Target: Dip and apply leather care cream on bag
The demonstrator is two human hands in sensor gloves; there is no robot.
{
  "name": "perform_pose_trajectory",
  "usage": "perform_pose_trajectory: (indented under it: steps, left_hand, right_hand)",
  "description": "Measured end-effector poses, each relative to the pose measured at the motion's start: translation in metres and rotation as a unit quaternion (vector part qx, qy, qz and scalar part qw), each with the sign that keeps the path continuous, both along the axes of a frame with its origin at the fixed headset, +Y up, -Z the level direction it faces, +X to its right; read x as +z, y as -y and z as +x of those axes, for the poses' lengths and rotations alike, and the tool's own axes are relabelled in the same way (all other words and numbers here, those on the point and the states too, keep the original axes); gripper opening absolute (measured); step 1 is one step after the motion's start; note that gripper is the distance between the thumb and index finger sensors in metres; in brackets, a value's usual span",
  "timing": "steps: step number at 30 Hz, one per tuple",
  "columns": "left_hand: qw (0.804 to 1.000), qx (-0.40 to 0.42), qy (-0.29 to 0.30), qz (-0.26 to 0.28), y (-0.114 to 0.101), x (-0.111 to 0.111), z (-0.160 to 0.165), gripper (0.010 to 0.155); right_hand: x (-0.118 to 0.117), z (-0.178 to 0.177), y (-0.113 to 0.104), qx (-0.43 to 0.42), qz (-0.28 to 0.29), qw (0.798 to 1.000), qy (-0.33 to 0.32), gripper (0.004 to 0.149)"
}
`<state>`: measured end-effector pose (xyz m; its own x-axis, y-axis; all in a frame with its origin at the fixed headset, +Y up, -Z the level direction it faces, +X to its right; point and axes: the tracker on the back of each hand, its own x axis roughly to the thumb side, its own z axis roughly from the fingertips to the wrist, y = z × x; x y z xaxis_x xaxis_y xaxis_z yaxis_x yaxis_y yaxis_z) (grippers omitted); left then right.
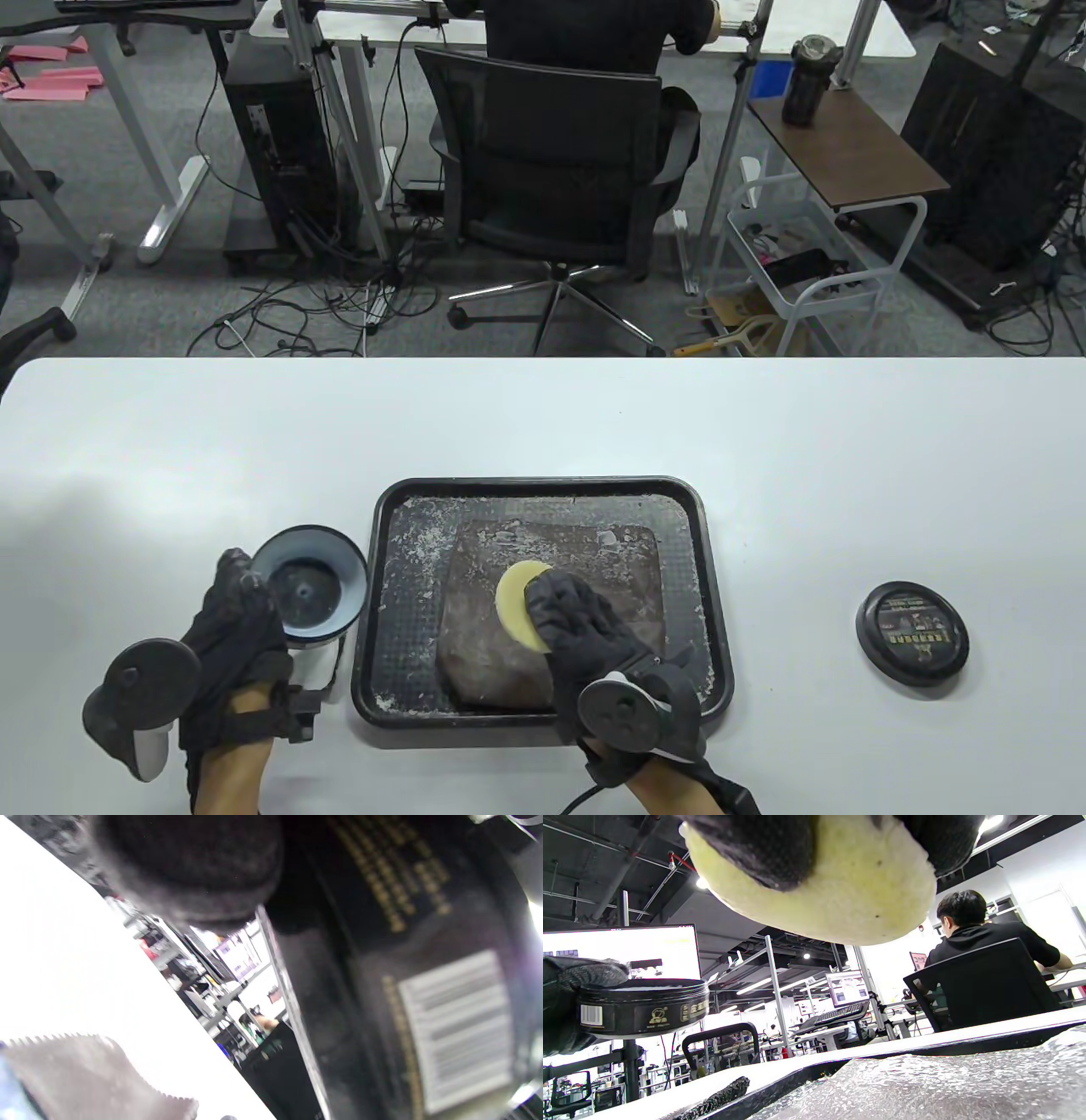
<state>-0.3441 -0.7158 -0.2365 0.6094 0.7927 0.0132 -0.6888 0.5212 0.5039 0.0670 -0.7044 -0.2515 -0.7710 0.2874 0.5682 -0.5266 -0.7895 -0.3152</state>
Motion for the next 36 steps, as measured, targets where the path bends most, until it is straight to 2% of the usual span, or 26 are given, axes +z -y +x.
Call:
perform_pose_trajectory:
  steps: [6, 12, 27, 31, 36]
  left_hand:
    - [0.995, 0.067, -0.079, -0.014, 0.016, 0.013, -0.037, 0.064]
    - [0.982, 0.114, -0.138, -0.06, 0.038, 0.022, -0.062, 0.065]
    - [0.962, 0.161, -0.135, -0.177, 0.075, 0.015, -0.073, 0.069]
    - [0.958, 0.174, -0.131, -0.187, 0.077, 0.014, -0.073, 0.07]
    - [0.952, 0.114, -0.138, -0.246, 0.075, 0.015, -0.075, 0.068]
  right_hand:
    - [0.001, 0.0, 0.0, 0.004, 0.0, 1.0, -0.001, 0.053]
    - [0.001, 0.001, -0.001, 0.008, -0.005, 1.0, 0.001, 0.053]
    - [0.002, 0.003, 0.0, 0.018, -0.02, 1.0, 0.005, 0.054]
    - [0.001, 0.002, 0.0, 0.021, -0.023, 1.0, 0.003, 0.054]
    - [0.0, 0.0, 0.004, 0.028, -0.033, 0.999, 0.001, 0.054]
